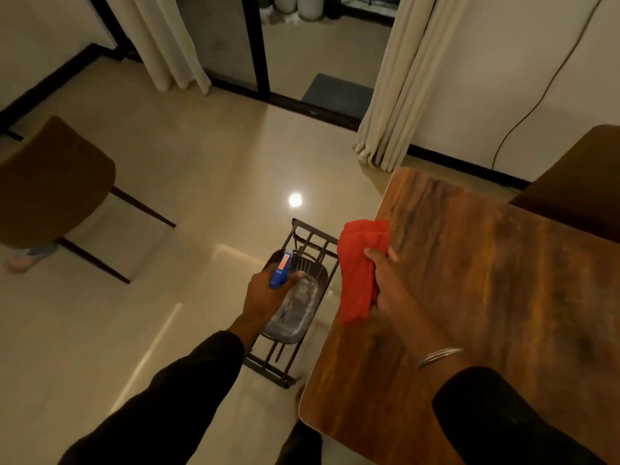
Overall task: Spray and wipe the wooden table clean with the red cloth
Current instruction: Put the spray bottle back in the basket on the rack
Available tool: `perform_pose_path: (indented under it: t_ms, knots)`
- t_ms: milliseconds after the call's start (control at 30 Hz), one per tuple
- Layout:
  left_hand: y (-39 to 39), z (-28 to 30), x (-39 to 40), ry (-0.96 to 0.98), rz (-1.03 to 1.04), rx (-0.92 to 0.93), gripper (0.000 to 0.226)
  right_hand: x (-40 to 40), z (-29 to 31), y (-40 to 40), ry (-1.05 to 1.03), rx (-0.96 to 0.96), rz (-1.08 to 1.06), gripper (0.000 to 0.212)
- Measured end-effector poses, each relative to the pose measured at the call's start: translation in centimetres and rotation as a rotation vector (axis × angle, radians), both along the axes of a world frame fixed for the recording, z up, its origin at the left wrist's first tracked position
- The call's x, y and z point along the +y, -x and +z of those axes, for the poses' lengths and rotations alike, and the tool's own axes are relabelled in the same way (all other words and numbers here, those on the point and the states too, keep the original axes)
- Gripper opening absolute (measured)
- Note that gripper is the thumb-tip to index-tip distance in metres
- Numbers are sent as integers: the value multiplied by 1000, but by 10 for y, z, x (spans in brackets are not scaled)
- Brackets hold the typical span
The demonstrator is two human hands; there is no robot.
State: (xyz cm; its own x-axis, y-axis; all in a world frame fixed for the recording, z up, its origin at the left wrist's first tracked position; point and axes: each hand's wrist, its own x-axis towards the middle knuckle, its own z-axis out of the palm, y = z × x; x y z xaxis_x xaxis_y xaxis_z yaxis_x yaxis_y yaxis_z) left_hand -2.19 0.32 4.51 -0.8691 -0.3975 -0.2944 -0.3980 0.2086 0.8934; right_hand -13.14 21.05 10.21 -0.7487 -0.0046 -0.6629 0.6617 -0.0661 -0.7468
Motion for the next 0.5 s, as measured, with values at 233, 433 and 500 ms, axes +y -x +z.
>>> perform_pose_path:
  t_ms: [233,433,500]
  knots:
    - [-4,-107,-33,-120,-5,-110,27,-48,-52,1,15,7,116,49]
    - [-14,-182,-43,-39,-13,-164,41,-63,-99,4,-35,52,189,26]
    - [-13,-189,-44,-49,-28,-200,44,-67,-109,6,-60,50,190,25]
